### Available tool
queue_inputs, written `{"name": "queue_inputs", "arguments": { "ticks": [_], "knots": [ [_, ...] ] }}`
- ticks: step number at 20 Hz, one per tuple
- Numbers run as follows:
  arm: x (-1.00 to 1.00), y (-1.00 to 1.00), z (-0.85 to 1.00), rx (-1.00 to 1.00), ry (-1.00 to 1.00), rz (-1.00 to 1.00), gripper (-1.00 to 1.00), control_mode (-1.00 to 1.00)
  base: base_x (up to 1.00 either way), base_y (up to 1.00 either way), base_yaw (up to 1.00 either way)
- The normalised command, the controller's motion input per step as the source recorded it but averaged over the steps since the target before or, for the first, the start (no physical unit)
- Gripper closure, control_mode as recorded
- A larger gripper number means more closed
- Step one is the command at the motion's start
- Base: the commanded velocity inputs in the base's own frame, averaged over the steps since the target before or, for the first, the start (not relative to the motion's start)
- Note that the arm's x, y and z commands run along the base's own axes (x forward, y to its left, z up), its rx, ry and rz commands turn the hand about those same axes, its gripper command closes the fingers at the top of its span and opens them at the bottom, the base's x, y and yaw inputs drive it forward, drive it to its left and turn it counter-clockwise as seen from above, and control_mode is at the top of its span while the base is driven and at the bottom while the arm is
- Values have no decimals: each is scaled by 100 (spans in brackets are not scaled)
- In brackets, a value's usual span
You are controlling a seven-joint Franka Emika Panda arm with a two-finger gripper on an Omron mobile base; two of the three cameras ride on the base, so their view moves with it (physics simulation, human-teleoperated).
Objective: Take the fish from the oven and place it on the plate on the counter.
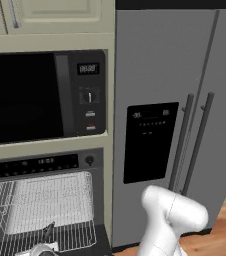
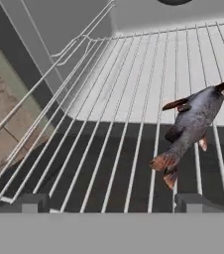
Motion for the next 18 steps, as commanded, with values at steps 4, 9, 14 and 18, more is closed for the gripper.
{"name": "queue_inputs", "arguments": {
  "ticks": [4,9,14,18],
  "knots": [
    [0,0,84,0,32,0,-100,-100,0,0,0],
    [0,-8,74,0,34,0,-100,-100,0,0,0],
    [16,-18,5,-9,54,0,-100,-100,0,0,0],
    [37,-1,-2,-13,36,0,-100,-100,0,0,0]
  ]
}}
